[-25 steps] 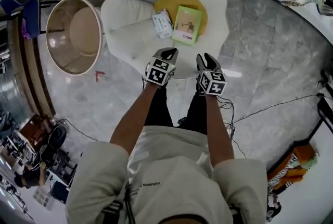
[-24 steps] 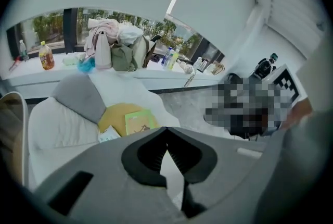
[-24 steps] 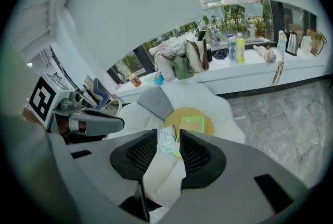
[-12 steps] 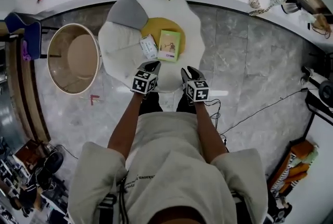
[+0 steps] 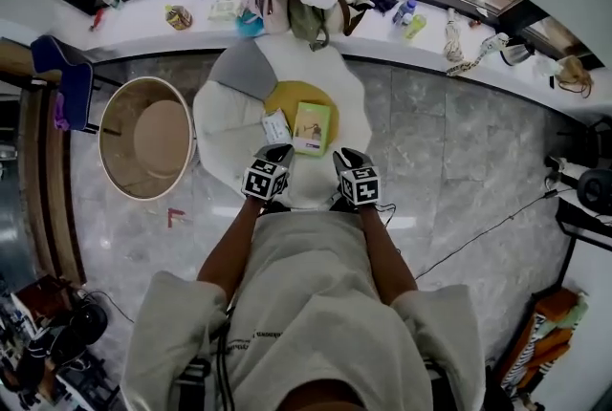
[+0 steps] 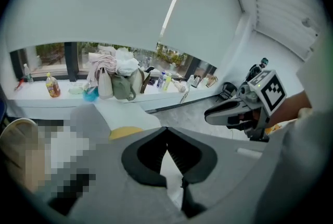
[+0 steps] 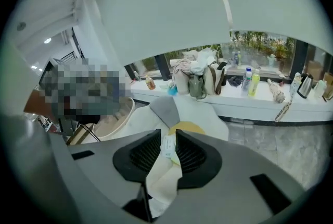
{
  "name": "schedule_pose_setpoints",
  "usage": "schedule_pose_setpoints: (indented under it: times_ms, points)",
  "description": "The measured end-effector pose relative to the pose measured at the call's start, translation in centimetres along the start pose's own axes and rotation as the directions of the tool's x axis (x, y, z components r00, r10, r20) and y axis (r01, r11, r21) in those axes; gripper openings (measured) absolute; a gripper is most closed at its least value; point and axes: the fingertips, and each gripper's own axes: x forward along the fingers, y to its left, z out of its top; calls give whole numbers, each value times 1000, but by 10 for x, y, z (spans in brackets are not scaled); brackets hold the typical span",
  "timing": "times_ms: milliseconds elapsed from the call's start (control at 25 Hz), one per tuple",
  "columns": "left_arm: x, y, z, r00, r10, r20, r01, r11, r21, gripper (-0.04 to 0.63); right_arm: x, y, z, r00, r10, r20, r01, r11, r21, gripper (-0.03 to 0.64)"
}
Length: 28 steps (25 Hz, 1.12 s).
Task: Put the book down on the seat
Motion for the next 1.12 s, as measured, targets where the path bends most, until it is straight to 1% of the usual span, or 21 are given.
schedule_pose_setpoints:
  times_ms: [80,160,200,360,480,560,600,720,760,1120]
  points:
    - [-3,-3,4,1000,-4,19,4,1000,-2,8,0,5,5,1000,17,-19,-17,999,-42,77]
    - [-4,-4,5,1000,-16,13,16,1000,5,8,4,11,5,998,38,-47,-42,997,-71,66]
    - [-3,-4,4,1000,-19,9,19,1000,6,8,6,14,2,997,49,-64,-54,996,-70,61]
    - [-1,5,3,1000,-2,19,3,1000,-11,8,14,22,-14,988,96,-118,-98,995,-10,49]
    - [0,10,6,1000,9,27,-8,1000,-18,8,19,22,-18,982,126,-139,-127,992,0,17]
    - [0,8,1,1000,11,20,-10,1000,-25,8,21,20,-20,979,126,-159,-129,992,-9,8]
    - [-1,8,1,1000,14,14,-14,1000,-16,8,24,19,-19,978,124,-170,-129,991,-19,8]
    - [0,6,-2,1000,26,-2,-26,999,43,8,29,18,-18,974,122,-192,-133,990,-45,6]
    - [0,6,-3,1000,27,-5,-26,998,49,8,31,17,-17,973,118,-197,-131,990,-54,6]
    - [1,9,1,1000,24,19,-24,1000,3,8,33,11,-12,972,95,-214,-118,989,-93,5]
